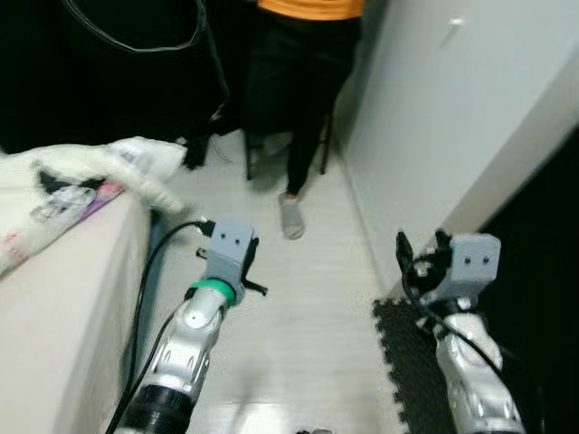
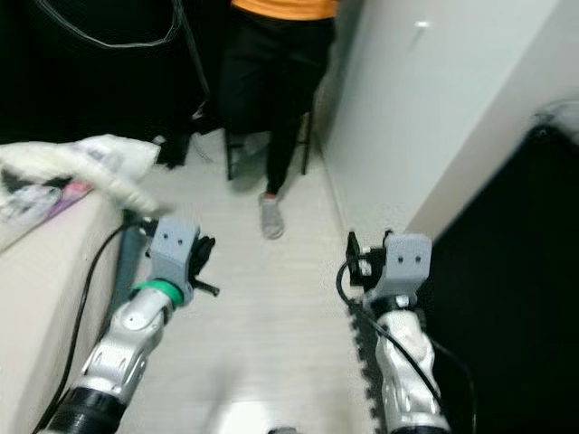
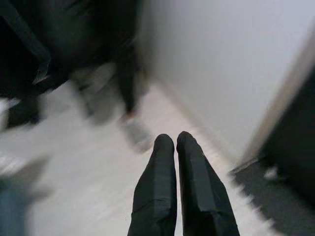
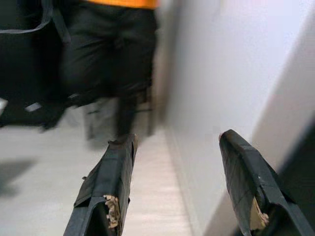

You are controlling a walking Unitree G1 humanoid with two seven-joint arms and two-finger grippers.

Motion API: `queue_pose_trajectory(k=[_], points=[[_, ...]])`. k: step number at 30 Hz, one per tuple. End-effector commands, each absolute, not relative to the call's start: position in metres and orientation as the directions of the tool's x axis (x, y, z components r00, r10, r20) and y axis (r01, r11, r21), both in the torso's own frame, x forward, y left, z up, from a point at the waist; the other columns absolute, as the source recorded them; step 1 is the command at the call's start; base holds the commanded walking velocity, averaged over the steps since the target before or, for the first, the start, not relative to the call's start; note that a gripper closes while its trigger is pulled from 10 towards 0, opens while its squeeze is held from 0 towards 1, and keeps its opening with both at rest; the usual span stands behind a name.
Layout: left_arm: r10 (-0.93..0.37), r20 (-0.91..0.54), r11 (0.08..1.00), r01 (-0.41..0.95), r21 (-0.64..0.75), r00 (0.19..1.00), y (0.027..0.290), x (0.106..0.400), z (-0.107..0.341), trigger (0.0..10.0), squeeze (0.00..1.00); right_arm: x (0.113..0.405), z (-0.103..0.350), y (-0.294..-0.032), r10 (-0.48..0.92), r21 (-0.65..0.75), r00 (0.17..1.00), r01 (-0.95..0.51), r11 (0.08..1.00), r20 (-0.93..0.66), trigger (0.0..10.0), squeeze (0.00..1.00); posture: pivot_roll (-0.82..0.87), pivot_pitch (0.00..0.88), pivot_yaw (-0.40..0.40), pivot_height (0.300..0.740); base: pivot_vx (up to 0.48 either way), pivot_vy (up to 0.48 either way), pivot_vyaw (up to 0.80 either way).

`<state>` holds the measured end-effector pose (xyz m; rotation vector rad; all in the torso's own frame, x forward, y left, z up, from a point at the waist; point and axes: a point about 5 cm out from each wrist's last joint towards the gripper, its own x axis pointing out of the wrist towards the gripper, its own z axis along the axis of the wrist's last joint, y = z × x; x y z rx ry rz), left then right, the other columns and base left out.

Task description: Clean up the room

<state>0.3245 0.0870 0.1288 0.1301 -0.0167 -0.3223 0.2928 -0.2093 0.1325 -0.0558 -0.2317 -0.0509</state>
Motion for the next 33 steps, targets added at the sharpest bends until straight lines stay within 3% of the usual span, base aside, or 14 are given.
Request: queue_pose_trajectory(k=[1, 33], points=[[-0.293, -0.041, 0.945, 0.296, 0.14, 0.955, 0.0969, 0.3216, 0.1186, 10.0, 0.0, 0.2917, 0.128, -0.2047, -0.035, -0.035, 0.976, 0.044, 0.998, 0.217, 10.0, 0.0, -0.1, 0.085, 0.001, 0.74, 0.424, 0.0, 0.0], [-0.298, -0.029, 0.943, 0.299, 0.143, 0.954, 0.0955, 0.3245, 0.1216, 10.0, 0.0, 0.2935, 0.1306, -0.2021, -0.023, -0.018, 0.974, 0.028, 0.999, 0.226, 10.0, 0.0, -0.1, 0.079, 0.003, 0.74, 0.426, 0.0, 0.0]])
